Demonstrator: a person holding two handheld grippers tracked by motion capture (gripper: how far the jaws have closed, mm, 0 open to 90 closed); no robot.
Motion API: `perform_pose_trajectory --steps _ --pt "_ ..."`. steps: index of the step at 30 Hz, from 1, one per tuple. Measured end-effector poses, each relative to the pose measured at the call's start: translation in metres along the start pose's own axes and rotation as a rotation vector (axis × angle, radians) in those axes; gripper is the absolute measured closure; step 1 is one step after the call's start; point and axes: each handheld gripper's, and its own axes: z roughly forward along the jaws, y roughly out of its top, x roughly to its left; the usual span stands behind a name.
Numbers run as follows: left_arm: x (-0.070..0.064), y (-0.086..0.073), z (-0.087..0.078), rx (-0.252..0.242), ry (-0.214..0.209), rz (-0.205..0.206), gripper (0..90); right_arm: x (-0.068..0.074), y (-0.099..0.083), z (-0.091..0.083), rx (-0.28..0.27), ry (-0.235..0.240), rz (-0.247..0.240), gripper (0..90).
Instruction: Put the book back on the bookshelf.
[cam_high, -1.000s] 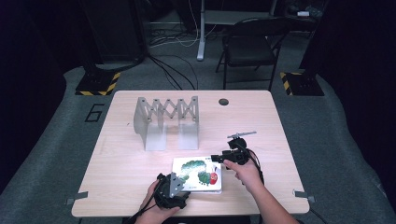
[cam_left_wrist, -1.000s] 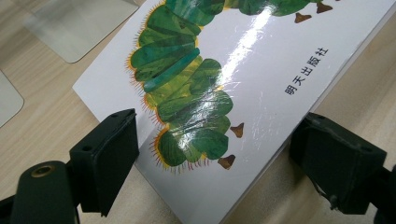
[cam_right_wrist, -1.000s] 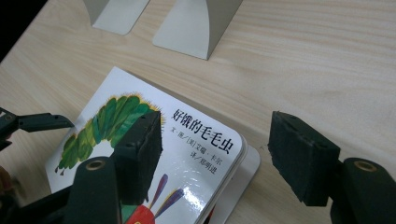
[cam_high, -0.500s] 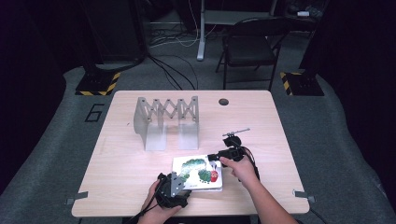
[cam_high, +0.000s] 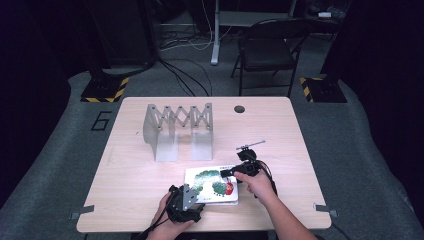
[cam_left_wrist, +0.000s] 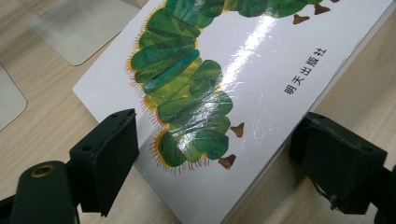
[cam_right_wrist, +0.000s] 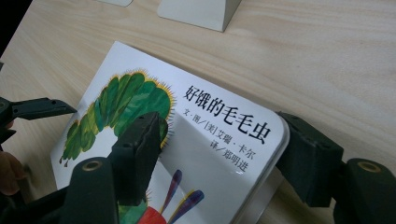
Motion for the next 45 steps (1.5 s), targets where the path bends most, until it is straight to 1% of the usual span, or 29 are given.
perform_pose_trajectory --steps 1,2,3,4,6,7,9,11,12,13,15,16,19,26,28,29,30,31,34,36,37,38,39,40,41,42,43,44,45 --pt "0.0002 0.0 0.0 0.0 -0.005 0.0 15.4 0.0013 -0.0001 0.0004 0.004 0.0 0.012 32.9" --pt "0.0006 0.0 -0.0003 0.002 -0.014 0.0 15.4 0.0008 0.0001 0.0004 0.01 0.004 0.006 32.7" --pt "0.0006 0.0 -0.0002 0.002 -0.013 0.001 15.4 0.0001 0.0 0.0011 0.004 0.004 -0.003 32.6" --pt "0.0007 0.0 -0.0002 0.002 -0.014 0.0 15.4 0.001 0.0 0.0006 0.014 0.006 0.014 32.7" --pt "0.0007 0.0 -0.0002 0.0 -0.014 0.001 15.4 0.0003 -0.0002 0.0012 0.008 0.01 0.018 32.7" --pt "0.0007 0.0 -0.0002 0.001 -0.013 0.001 15.4 -0.0008 -0.0002 0.0018 0.005 0.013 0.011 32.6" --pt "0.0007 0.0 -0.0002 0.001 -0.014 0.002 15.4 -0.0008 -0.0006 0.0024 0.009 0.014 0.027 32.4" --pt "0.0007 0.0001 -0.0002 0.002 -0.013 0.003 15.3 -0.0019 -0.0006 0.0024 0.017 0.02 0.026 32.4" --pt "0.0006 0.0001 -0.0003 0.002 -0.013 0.004 15.4 -0.0021 -0.0008 0.0033 0.011 0.021 0.03 32.4" --pt "0.0 -0.0001 0.0001 -0.002 0.001 0.007 15.3 -0.003 -0.0006 0.0032 0.019 0.024 0.027 32.4" --pt "0.0006 0.0002 -0.0005 0.004 -0.009 0.016 15.2 -0.004 -0.0012 0.0048 0.011 0.019 0.023 32.4" --pt "0.0006 0.0002 -0.0005 0.004 -0.01 0.017 15.1 -0.0036 -0.0013 0.0046 0.022 0.021 0.031 32.3" --pt "0.0005 0.0001 -0.0005 0.003 -0.011 0.017 14.7 -0.0039 -0.0019 0.0063 0.015 0.019 0.035 32.6" --pt "0.0014 0.0003 -0.001 0.01 -0.02 0.022 14.4 -0.0044 -0.0021 0.0058 0.02 0.02 0.03 33.0" --pt "0.0012 0.0002 -0.0008 0.009 -0.014 0.021 14.3 -0.0043 -0.0023 0.0058 0.019 0.019 0.029 33.4" --pt "0.0016 0.0005 -0.0011 0.013 -0.027 0.015 14.3 -0.0043 -0.0023 0.0057 0.018 0.018 0.031 33.5" --pt "0.0017 0.0009 -0.0014 0.018 -0.026 0.019 14.4 -0.0043 -0.0024 0.0057 0.019 0.017 0.031 33.4" --pt "0.0013 0.001 -0.0011 0.014 -0.013 0.023 14.6 -0.0044 -0.0025 0.0057 0.018 0.018 0.029 33.5" --pt "0.0013 0.0014 -0.0017 0.02 -0.016 0.021 15.1 -0.0043 -0.0027 0.0057 0.016 0.019 0.03 33.6" --pt "0.0013 0.0017 -0.003 0.032 -0.03 0.02 15.5 -0.0043 -0.0032 0.0062 0.008 0.015 0.028 33.8" --pt "0.0008 0.0016 -0.003 0.027 -0.023 0.02 15.5 -0.0042 -0.0033 0.0061 0.008 0.014 0.027 34.2" --pt "0.0015 0.0017 -0.0045 0.028 -0.038 0.015 16.1 -0.004 -0.0033 0.006 0.009 0.009 0.025 34.7" --pt "0.0017 0.0017 -0.0052 0.023 -0.042 0.004 17.2 -0.0038 -0.0035 0.0061 0.007 0.01 0.029 34.7" --pt "0.0027 0.0021 -0.0063 0.031 -0.049 0.005 17.5 -0.0042 -0.0033 0.0055 0.013 0.012 0.027 34.6" --pt "0.0028 0.0019 -0.0066 0.028 -0.044 0.0 17.5 -0.0038 -0.0036 0.0059 0.007 0.011 0.036 34.6" --pt "0.0034 0.002 -0.0073 0.029 -0.054 -0.003 17.5 -0.0041 -0.0035 0.0054 0.013 0.014 0.035 34.6" --pt "0.0038 0.002 -0.0077 0.032 -0.045 0.001 17.5 -0.0042 -0.0034 0.0052 0.015 0.015 0.036 34.6" --pt "0.0044 0.0022 -0.0081 0.033 -0.054 -0.004 17.5 -0.0041 -0.0035 0.0052 0.015 0.015 0.037 34.6" --pt "0.0043 0.0023 -0.0082 0.031 -0.046 -0.005 17.5 -0.0042 -0.0035 0.0052 0.014 0.014 0.035 34.6"
